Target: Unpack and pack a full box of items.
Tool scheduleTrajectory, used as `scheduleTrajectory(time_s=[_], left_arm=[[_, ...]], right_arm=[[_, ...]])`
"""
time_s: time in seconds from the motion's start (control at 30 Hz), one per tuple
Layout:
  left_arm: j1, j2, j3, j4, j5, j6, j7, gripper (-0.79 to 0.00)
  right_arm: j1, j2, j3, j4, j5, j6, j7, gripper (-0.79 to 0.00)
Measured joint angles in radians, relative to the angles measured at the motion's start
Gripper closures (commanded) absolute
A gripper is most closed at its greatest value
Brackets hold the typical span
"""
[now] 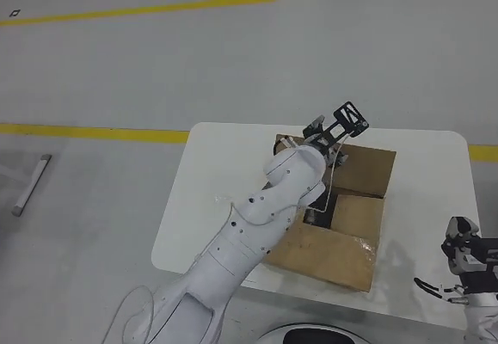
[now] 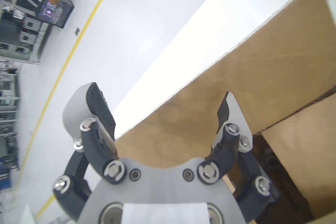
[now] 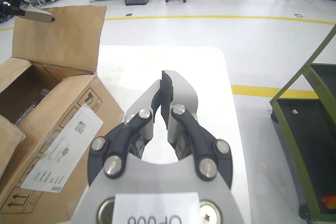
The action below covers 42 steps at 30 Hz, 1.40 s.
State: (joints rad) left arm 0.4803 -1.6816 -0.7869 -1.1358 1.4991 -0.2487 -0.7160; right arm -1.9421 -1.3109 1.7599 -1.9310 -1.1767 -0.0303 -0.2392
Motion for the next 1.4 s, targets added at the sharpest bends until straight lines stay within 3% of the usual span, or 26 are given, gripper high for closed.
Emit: scheduleTrajectory(time_s=[0.2,0.37,0.63,0.77,1.0,1.1,1.23,1.4], left_arm=[[0.212,0.066,-0.152,-0.326,-0.014,-0.144,-0.145,-0.785],[0.397,0.105,-0.274,-0.538,-0.189,-0.295,-0.275,-0.785],[0.598,0.151,-0.415,-0.734,-0.338,-0.371,-0.411,-0.785],[0.672,0.168,-0.464,-0.793,-0.361,-0.379,-0.418,-0.785],[0.678,0.169,-0.465,-0.796,-0.363,-0.380,-0.415,-0.785],[0.678,0.169,-0.465,-0.796,-0.363,-0.380,-0.416,-0.785],[0.678,0.169,-0.465,-0.796,-0.363,-0.380,-0.416,-0.785],[0.678,0.169,-0.465,-0.796,-0.363,-0.380,-0.416,-0.785]], right_arm=[[0.007,0.004,0.007,0.009,0.014,-0.088,0.009,0.000],[0.010,0.014,0.021,0.009,-0.011,-0.233,0.024,0.000],[0.011,0.035,0.039,0.009,-0.055,-0.509,0.021,0.000],[0.009,0.038,0.040,0.009,-0.113,-0.517,0.005,0.000],[0.011,0.038,0.035,0.011,-0.106,-0.523,0.013,0.000],[0.025,0.041,0.017,0.025,-0.056,-0.573,0.076,0.000],[0.055,0.047,0.007,0.048,0.039,-0.627,0.185,-0.148],[0.081,0.052,-0.013,0.063,0.142,-0.674,0.267,-0.228]])
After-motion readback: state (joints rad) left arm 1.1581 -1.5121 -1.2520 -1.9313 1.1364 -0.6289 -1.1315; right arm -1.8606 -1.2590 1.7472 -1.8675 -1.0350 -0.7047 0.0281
